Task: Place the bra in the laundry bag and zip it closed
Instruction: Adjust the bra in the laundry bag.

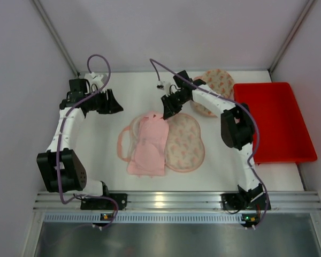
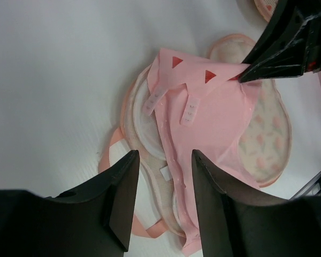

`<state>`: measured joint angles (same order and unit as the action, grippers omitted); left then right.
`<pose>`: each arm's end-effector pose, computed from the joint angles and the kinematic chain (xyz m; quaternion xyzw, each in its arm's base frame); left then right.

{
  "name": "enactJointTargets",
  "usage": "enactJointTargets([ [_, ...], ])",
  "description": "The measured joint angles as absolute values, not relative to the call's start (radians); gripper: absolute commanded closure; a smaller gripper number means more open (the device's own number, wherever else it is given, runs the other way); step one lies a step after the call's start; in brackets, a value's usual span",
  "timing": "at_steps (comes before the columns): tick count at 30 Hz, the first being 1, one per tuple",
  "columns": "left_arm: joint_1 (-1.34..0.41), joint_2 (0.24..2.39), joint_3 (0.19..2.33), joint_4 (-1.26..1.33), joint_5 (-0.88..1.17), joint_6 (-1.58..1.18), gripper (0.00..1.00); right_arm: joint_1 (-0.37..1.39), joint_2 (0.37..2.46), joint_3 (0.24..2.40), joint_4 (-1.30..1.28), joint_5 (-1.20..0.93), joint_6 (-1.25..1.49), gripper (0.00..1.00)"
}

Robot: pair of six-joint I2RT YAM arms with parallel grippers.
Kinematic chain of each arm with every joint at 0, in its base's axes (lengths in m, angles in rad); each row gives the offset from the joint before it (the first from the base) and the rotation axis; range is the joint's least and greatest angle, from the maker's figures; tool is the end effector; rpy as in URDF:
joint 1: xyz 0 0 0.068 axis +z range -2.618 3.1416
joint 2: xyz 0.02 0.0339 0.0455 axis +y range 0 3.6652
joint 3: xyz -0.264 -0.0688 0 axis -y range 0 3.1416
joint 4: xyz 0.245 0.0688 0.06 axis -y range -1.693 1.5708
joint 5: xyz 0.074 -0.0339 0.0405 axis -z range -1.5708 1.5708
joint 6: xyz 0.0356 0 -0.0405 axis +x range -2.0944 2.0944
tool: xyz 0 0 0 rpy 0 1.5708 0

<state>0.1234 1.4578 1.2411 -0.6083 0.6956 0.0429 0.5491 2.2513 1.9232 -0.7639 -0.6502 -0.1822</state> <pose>0.3116 0.0157 0.3073 0.0888 0.8798 -0.2879 0.3677 0.4020 0.2713 0.2057 -0.3999 0.8327 0.3461 0.1643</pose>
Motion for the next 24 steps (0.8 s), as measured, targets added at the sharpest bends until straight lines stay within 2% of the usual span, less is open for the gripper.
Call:
enactJointTargets([
  [1,0.123,1.452,1.24,-0.608,0.694,0.043,0.5,0.549,2.229,1.922,-0.763,-0.655,-0.18,0.94],
  [3,0.123,1.437,1.24,-0.608,0.693,0.043,0.51,0.549,2.178,1.922,-0.752,-0.666,-0.176,1.0],
  [17,0.126,1.328,1.188,-0.607,0.704,0.083,0.41,0.549,1.908,1.877,-0.683,-0.762,-0.141,1.0],
  [20,0.128,1.297,1.136,-0.604,0.748,0.108,0.35,0.549,1.859,1.871,-0.638,-0.775,-0.112,1.0],
  [24,0.129,1.276,1.041,-0.608,0.831,0.167,0.33,0.549,1.834,1.874,-0.592,-0.804,-0.092,1.0],
])
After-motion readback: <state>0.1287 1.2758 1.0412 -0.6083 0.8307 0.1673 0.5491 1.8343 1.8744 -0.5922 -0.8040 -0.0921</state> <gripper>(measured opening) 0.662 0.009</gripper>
